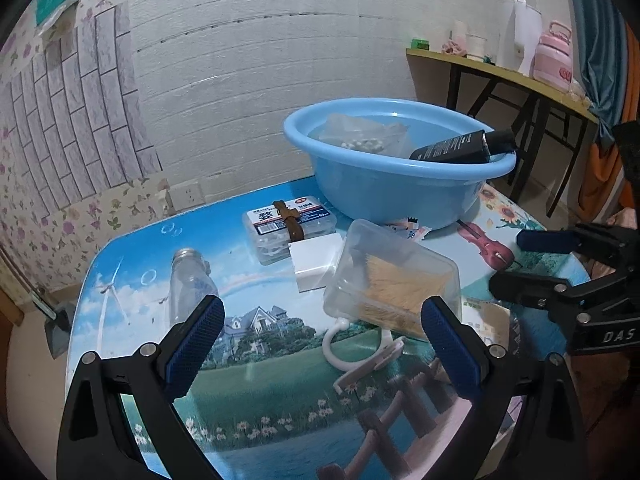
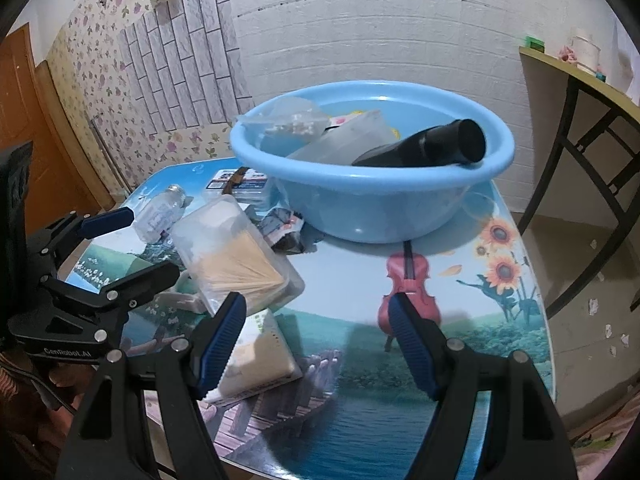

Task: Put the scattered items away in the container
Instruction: 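Move both grippers back toward the white hook and tissue pack, then grasp the white plastic hook with the left gripper while the right grasps the 'Face' tissue pack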

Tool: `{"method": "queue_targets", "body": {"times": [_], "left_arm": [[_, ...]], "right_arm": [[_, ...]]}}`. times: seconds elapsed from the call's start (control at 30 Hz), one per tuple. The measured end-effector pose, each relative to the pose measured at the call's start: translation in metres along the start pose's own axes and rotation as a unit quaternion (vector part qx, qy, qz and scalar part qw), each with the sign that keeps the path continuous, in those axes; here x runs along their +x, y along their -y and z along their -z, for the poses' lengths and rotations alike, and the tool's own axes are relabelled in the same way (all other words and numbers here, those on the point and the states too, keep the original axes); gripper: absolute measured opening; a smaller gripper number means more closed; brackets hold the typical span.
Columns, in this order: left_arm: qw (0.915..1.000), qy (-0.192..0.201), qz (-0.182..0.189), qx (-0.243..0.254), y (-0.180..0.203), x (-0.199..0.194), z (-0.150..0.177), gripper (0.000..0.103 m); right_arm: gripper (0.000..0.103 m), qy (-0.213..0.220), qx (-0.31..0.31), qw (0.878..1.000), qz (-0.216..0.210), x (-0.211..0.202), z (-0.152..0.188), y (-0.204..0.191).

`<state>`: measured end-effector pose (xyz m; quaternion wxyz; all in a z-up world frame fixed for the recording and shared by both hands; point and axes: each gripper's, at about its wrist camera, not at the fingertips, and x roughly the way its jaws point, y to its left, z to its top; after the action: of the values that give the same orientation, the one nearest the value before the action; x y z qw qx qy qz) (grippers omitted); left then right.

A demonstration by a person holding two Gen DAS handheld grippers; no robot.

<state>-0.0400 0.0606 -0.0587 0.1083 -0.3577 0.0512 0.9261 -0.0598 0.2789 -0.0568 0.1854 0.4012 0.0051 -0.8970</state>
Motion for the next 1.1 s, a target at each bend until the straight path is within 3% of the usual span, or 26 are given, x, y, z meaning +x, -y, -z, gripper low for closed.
{"method": "queue_targets", "body": {"times": [0.5,0.7,1.1], "left_arm": [[0.9999,-0.009,-0.004,-0.005,-0.009,-0.004,0.01,0.099],[0.9997,-0.02,0.012,0.0,-0.005,-0.001,0.018,0.099],[0.9973,-0.054,0.049,0.006,0.001,0.021,0.025,0.096]], "right_arm": [[0.074,-0.007,-0.008,0.999,-0.038,0.011,0.003,-0.013],[0.074,-0.018,-0.011,0.999,-0.041,0.006,0.016,-0.009],[0.074,-0.029,-0.041,0.994,-0.092,0.006,0.027,-0.022]]}}
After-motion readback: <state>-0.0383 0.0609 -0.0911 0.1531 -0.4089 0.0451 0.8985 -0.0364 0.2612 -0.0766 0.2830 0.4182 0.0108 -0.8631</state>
